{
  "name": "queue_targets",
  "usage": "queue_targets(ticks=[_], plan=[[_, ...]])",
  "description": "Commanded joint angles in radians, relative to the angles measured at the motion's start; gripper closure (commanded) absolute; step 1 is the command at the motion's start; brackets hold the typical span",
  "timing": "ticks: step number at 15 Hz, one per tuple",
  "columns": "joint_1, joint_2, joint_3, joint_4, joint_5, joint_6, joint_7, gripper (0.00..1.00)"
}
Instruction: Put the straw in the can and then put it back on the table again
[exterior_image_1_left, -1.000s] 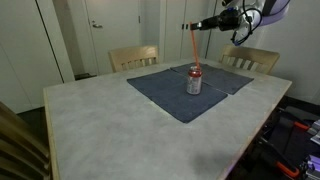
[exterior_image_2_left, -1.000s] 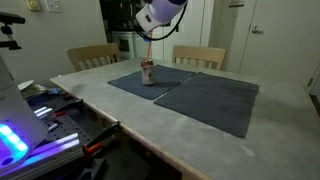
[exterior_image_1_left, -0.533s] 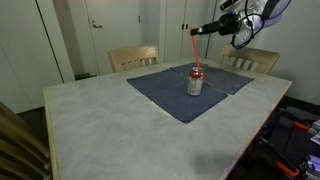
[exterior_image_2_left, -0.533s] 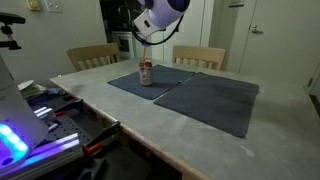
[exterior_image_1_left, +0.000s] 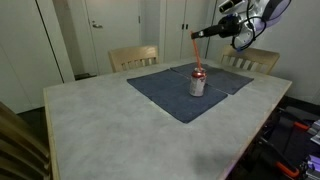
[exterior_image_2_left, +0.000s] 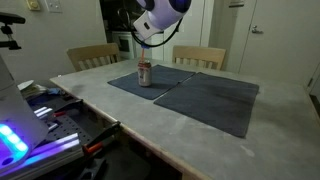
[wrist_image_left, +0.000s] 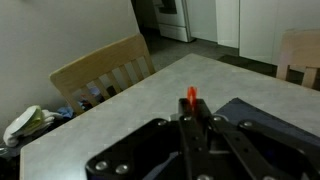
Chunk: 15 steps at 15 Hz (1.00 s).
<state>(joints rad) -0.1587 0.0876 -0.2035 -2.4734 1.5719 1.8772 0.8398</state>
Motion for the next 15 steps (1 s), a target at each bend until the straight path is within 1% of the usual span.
queue_targets(ticks=[1,2,3,4,11,13,15], plan=[[-0.015,0.01,-0.003,-0.001,-0.024,-0.027,-0.029,0.77],[-0.015,0.01,-0.003,-0.001,-0.028,-0.026,-0.028,0.62],[-0.015,0.011,-0.003,0.001,-0.031,-0.025,-0.027,0.61],[-0.014,0.012,-0.002,0.004,-0.033,-0.025,-0.025,0.56],[-0.014,0.001,-0.004,0.003,-0.046,-0.015,-0.015,0.05],[-0.014,-0.003,-0.004,0.007,-0.059,-0.01,-0.006,0.0],[-0.012,-0.012,-0.004,0.013,-0.078,-0.001,0.006,0.0]])
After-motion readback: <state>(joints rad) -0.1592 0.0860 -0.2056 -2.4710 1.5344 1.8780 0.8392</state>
